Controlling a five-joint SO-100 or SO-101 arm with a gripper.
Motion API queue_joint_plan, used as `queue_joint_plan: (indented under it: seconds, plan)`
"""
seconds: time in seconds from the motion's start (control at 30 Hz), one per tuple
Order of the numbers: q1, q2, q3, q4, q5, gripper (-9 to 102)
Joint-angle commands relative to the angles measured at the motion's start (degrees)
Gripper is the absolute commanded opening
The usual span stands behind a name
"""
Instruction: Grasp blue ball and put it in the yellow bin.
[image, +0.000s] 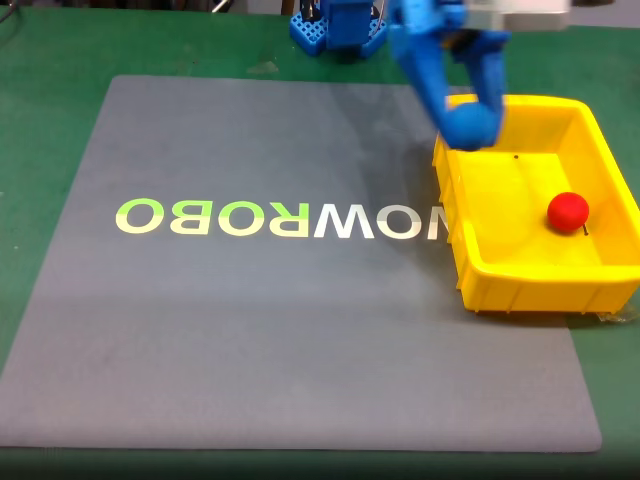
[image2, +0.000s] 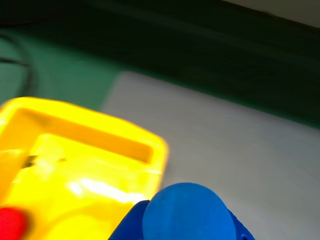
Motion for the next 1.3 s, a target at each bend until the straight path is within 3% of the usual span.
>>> queue_joint_plan:
  seconds: [0.0,0.33,1.0,1.03,1.17,1.27]
  plan:
    - [-4.31,4.39,-0.70,-0.26,0.44,0]
    - [-10.20,4.04,-0.70,-0.26,0.62,0]
    - [-9.58,3.87,-0.97,-0.44,0.53,0]
    - [-9.58,3.87,-0.97,-0.44,0.53,3]
    - [-9.49,3.87,-0.97,-0.44,0.44,32]
    - [-9.32,3.96,-1.05,-0.53,1.05,43]
